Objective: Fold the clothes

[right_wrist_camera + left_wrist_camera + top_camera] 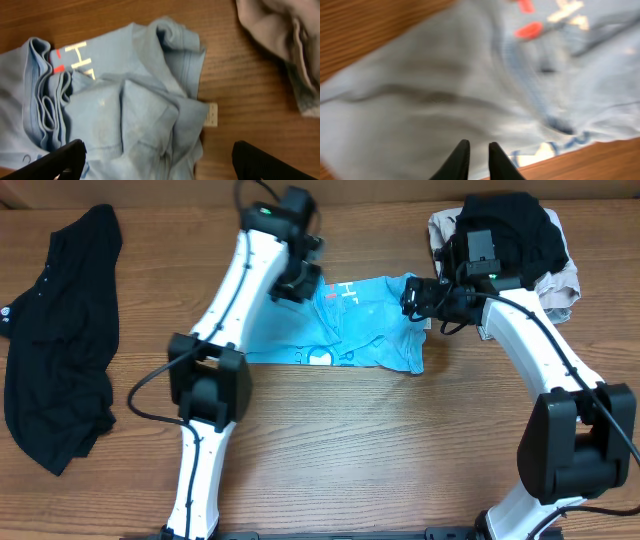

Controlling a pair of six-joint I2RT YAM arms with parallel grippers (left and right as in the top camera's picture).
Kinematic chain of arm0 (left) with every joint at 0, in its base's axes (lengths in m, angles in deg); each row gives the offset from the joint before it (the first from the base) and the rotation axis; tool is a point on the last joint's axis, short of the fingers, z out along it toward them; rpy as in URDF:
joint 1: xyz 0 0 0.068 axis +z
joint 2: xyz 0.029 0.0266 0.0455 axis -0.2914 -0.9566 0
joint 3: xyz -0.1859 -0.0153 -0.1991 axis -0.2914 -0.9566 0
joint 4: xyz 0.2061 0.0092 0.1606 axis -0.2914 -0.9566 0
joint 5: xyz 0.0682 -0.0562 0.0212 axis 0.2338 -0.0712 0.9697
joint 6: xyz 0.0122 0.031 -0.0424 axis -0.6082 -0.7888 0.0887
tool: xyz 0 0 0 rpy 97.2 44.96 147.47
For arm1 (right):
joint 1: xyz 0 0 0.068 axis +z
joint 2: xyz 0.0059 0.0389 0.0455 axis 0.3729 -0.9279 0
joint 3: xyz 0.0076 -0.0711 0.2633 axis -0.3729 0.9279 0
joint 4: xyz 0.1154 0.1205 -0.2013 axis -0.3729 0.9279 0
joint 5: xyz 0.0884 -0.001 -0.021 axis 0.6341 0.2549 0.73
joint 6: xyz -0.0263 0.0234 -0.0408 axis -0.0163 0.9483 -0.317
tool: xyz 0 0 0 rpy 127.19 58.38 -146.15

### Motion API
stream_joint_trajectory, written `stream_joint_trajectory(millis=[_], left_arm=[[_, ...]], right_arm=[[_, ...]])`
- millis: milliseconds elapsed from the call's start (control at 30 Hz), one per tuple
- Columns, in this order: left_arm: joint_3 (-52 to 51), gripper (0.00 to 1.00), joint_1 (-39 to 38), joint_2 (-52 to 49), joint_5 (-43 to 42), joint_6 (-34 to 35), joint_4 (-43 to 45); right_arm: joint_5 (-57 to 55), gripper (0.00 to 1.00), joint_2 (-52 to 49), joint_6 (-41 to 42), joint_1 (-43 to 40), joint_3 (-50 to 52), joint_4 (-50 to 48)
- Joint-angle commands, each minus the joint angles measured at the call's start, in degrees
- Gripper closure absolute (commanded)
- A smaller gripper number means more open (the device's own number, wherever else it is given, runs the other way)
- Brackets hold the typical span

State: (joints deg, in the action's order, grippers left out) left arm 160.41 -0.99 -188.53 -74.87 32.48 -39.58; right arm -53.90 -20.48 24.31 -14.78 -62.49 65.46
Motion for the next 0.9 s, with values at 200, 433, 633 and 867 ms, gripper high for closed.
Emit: stream_joint_trajectory(millis=[200, 433, 633, 867], left_arm=[[0.57, 0.70, 4.94, 1.36, 0.79, -1.11, -1.73], [0.57, 0.68, 5.44, 1.36, 0.79, -1.11, -2.12], [0.57, 0.67, 5.44, 1.33, 0.79, -1.11, -2.19], [0.57, 0.67, 5.44, 1.33, 0.76, -1.11, -2.56]], right_arm=[[-0.11, 0.03, -10.93, -0.52, -0.13, 0.22, -4.04], [5.51, 0.05, -15.17, -0.52, -0.11, 0.22, -5.01], [11.37, 0.18, -16.20, 2.34, -0.13, 0.20, -4.98], [17.97, 0.28, -16.24, 7.26, 0.02, 0.20, -4.76]])
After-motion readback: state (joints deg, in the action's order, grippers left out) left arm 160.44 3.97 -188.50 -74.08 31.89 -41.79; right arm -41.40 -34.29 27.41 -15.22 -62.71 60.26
